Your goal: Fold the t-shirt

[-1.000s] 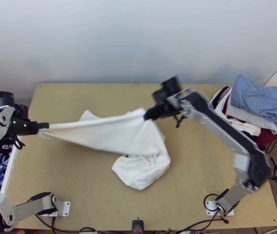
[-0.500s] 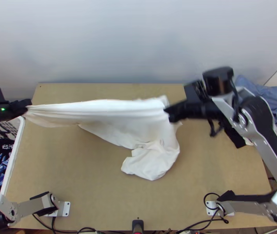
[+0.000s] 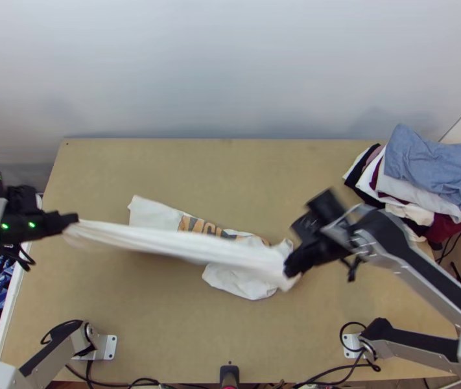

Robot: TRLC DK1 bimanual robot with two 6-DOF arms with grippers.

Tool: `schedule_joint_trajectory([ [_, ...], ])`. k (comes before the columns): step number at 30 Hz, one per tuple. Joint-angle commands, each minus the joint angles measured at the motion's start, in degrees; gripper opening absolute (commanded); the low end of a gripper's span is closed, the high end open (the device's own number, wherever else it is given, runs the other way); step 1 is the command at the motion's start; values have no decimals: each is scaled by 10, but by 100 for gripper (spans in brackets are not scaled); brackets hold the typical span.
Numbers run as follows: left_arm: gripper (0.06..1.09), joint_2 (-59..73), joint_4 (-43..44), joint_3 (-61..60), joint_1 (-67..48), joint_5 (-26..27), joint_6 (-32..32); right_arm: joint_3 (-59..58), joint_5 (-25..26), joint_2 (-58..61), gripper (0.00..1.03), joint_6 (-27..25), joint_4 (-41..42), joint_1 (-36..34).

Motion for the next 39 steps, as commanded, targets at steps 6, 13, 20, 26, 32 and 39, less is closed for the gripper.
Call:
schedule_joint_trajectory([
  [6,10,-19,33,-105,-228,-41,-38,-24,-104,92,3,-21,34,137],
  [13,10,36,61,-137,-311,-70,-38,69,-110,182,3,-43,42,182],
  [20,10,38,67,-164,-375,-95,-39,112,-114,238,55,-32,13,229],
  [26,10,41,69,-159,-361,-96,-48,123,-112,188,95,-95,-118,209],
  [32,10,39,82,-164,-354,-128,-63,61,-111,99,95,-103,-125,99],
  [39,10,47,94,-152,-342,-137,-70,16,-100,95,95,-115,-104,31],
])
